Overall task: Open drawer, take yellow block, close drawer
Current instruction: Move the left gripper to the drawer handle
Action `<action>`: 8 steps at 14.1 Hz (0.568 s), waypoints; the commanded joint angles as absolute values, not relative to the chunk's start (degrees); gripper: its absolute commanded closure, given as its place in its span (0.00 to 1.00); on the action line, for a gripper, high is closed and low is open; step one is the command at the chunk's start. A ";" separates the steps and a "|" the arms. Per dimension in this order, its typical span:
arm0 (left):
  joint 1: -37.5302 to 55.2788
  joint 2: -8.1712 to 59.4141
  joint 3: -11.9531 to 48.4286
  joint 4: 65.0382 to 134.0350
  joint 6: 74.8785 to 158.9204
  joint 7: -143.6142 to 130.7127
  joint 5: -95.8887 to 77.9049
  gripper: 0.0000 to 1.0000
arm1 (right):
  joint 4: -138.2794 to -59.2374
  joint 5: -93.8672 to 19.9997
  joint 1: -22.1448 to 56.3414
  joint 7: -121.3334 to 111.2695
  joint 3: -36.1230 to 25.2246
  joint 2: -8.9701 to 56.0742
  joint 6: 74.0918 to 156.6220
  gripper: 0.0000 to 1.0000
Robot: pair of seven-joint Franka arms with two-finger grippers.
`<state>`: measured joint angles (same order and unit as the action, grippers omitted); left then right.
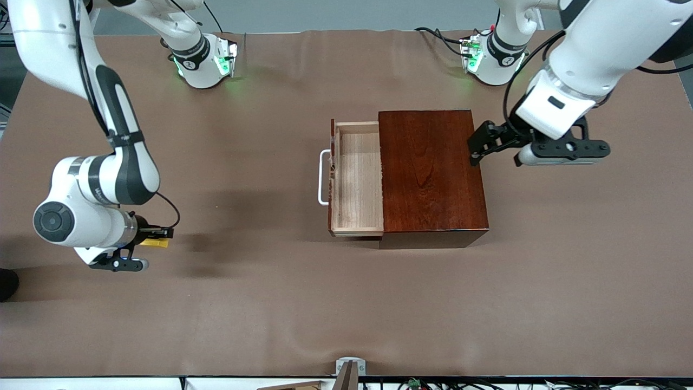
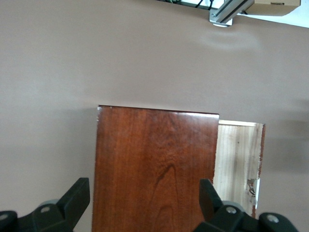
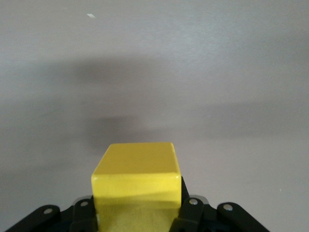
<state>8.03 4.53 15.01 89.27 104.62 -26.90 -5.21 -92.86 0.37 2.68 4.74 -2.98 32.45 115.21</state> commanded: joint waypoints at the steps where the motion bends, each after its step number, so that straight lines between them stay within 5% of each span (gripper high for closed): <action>1: 12.63 4.75 15.29 87.28 104.68 -28.92 -5.11 0.00 | -92.55 0.79 0.09 3.69 -1.85 35.06 118.03 1.00; 8: 26.97 7.72 15.38 86.75 104.68 -29.19 -2.29 0.00 | -92.64 0.62 -3.16 -0.43 -1.67 39.46 124.00 1.00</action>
<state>26.30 5.37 15.65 87.97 104.69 -29.95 -4.03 -92.89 0.37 -1.01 1.25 -2.95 38.44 122.38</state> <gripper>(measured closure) 0.000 0.441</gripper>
